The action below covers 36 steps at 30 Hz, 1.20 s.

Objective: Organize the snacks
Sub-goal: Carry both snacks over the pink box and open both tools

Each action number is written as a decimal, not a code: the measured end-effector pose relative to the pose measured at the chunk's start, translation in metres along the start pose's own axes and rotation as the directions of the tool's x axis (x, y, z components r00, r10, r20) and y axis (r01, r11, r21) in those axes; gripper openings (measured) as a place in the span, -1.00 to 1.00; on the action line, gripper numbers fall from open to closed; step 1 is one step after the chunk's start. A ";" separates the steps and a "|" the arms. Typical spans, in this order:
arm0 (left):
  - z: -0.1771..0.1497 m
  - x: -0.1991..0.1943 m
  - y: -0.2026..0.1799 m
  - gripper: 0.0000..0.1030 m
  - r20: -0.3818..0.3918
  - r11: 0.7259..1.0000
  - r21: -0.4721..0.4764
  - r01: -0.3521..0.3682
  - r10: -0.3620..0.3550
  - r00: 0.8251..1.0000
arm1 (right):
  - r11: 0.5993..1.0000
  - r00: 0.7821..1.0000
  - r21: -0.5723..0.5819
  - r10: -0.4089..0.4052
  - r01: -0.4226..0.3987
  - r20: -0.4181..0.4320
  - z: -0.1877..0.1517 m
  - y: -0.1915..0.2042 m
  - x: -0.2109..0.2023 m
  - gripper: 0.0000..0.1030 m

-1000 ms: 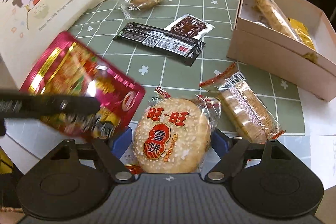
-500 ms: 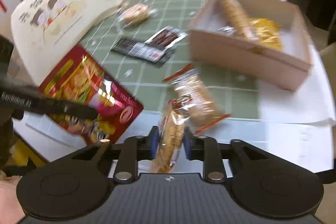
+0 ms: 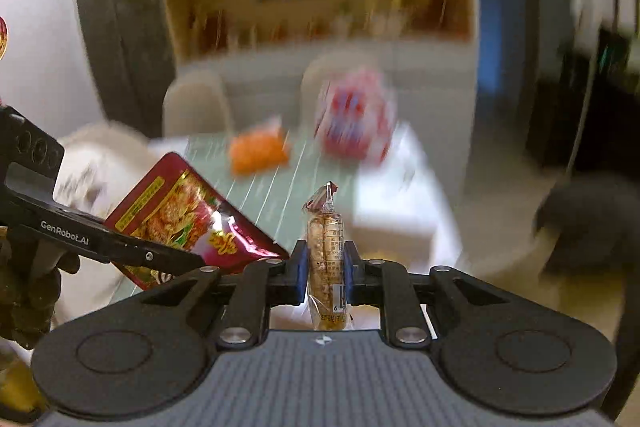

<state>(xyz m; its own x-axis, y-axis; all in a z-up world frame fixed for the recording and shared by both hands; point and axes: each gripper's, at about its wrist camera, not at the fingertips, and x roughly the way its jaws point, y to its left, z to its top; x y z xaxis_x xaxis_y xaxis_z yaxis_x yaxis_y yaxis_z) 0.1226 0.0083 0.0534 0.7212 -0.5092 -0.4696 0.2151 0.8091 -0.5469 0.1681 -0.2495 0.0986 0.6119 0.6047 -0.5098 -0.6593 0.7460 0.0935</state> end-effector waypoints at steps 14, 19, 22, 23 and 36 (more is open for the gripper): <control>0.024 0.154 0.096 -0.48 -0.112 0.946 -0.291 -0.141 0.112 0.987 | 0.990 0.996 0.114 -0.086 0.086 0.001 0.027 -0.068 0.043 -0.67; 0.003 0.148 0.129 -0.31 -0.075 0.918 -0.347 -0.193 0.178 0.981 | 0.989 0.993 0.115 -0.087 0.096 -0.085 0.010 -0.076 0.078 -0.67; -0.011 0.118 0.141 -0.31 -0.018 0.899 -0.392 -0.194 0.204 0.979 | 0.990 0.989 0.100 -0.091 0.103 -0.117 0.007 -0.080 0.104 -0.67; -0.017 0.104 0.143 -0.31 -0.001 0.890 -0.406 -0.207 0.226 0.974 | 0.990 0.988 0.091 -0.096 0.107 -0.123 0.006 -0.079 0.111 -0.67; -0.075 -0.004 0.181 -0.31 -0.055 0.754 -0.324 -0.572 0.588 0.807 | 0.999 0.980 -0.018 0.032 -0.036 -0.195 -0.035 -0.023 0.196 0.09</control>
<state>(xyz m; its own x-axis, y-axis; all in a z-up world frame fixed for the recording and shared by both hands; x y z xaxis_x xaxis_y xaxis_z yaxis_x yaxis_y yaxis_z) 0.1092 0.1353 -0.0952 0.6724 0.0488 -0.7386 -0.4632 0.8061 -0.3684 0.2882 -0.1583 -0.0334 0.4933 0.5620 -0.6639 -0.6886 0.7187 0.0967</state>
